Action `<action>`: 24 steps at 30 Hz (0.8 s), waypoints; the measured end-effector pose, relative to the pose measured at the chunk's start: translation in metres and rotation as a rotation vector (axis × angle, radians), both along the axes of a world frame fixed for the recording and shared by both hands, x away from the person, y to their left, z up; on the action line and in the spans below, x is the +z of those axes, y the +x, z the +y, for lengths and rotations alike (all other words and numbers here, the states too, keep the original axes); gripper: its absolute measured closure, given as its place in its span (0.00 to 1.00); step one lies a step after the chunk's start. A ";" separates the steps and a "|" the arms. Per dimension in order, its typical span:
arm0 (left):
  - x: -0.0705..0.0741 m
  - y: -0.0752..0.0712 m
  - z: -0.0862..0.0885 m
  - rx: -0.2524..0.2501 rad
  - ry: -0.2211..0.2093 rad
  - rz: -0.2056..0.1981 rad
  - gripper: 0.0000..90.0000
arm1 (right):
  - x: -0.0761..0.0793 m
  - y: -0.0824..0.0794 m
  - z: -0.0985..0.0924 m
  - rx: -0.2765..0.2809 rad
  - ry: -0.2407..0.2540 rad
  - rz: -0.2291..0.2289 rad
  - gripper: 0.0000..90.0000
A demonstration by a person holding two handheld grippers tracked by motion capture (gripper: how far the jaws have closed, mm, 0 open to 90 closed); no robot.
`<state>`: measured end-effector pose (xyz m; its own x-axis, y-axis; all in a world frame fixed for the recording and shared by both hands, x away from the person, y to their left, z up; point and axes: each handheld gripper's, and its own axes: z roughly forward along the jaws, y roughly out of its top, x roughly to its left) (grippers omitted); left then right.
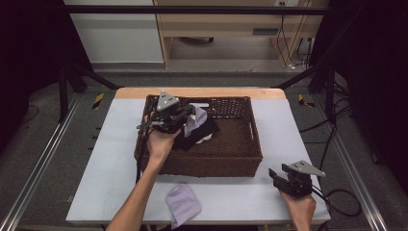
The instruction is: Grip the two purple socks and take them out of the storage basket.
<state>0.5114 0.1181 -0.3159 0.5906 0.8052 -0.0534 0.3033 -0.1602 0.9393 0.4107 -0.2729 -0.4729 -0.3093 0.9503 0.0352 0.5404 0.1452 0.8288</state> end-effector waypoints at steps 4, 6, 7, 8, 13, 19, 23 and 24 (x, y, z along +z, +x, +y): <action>0.007 -0.017 0.007 -0.021 -0.014 -0.050 0.98 | 0.000 0.000 0.000 0.000 -0.001 -0.001 0.49; 0.010 -0.027 0.009 -0.039 -0.026 -0.068 0.98 | 0.000 0.000 0.000 0.000 0.000 -0.001 0.49; 0.011 -0.031 0.010 -0.044 -0.026 -0.076 0.98 | 0.000 0.000 -0.001 0.000 -0.003 -0.002 0.49; 0.012 -0.036 0.011 -0.046 -0.027 -0.088 0.98 | 0.000 0.000 -0.001 0.000 -0.003 -0.002 0.49; 0.019 -0.058 0.013 -0.081 -0.046 -0.116 0.98 | 0.000 -0.001 -0.001 0.000 -0.005 -0.001 0.49; 0.022 -0.082 0.013 -0.137 -0.074 -0.129 0.98 | 0.001 -0.002 -0.001 -0.002 -0.003 0.000 0.49; 0.022 -0.099 0.014 -0.185 -0.076 -0.133 0.98 | 0.001 -0.002 -0.001 -0.002 -0.002 0.000 0.49; 0.022 -0.099 0.014 -0.185 -0.076 -0.133 0.98 | 0.001 -0.002 -0.001 -0.002 -0.002 0.000 0.49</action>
